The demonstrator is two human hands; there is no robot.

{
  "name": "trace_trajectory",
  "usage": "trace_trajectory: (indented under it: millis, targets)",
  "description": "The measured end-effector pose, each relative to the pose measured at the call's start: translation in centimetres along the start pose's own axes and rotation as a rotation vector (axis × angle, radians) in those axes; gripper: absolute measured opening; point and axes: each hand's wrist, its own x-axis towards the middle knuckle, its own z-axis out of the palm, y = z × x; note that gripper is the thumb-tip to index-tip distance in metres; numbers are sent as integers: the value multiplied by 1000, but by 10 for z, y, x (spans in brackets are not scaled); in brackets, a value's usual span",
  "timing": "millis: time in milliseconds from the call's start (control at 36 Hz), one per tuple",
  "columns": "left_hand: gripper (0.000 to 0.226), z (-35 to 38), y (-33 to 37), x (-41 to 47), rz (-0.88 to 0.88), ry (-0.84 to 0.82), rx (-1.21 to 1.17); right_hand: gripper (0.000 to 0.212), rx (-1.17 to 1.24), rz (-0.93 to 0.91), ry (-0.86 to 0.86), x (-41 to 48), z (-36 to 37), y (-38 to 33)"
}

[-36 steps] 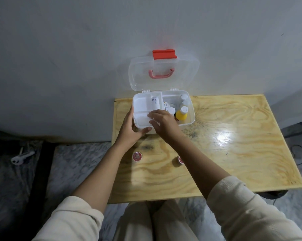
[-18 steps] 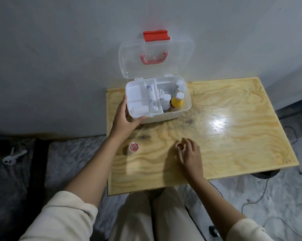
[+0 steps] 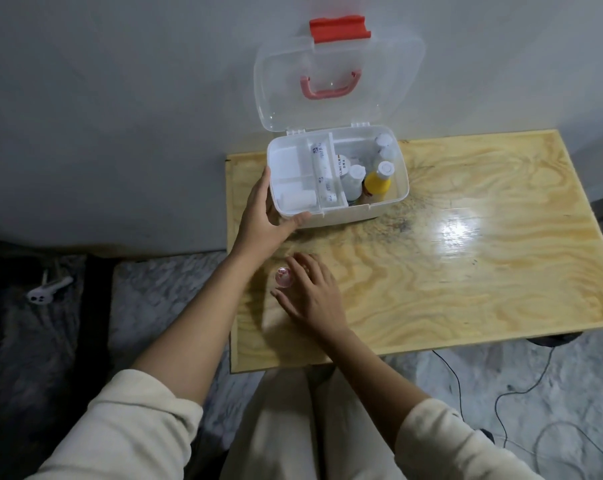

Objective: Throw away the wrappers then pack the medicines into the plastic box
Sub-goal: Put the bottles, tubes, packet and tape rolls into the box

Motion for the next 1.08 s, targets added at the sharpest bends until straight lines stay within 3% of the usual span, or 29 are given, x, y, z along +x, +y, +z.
trace_trajectory:
  millis: [250, 500, 667, 917, 1083]
  targets:
    - [99, 1, 1, 0, -2, 8, -16, 33, -46, -189, -15, 11, 11, 8]
    - [99, 0, 6, -3, -17, 6, -1, 36, -72, -95, -11, -13, -24, 50]
    - [100, 1, 10, -5, -44, 4, -11, 38, 40, 26, 75, -14, -48, 56]
    - [102, 2, 20, -7, -86, -4, -49, 39, 276, -84, 409, 49, -118, 10]
    - [93, 6, 26, -7, -86, 11, -178, 32, 256, -70, 160, 133, -135, -20]
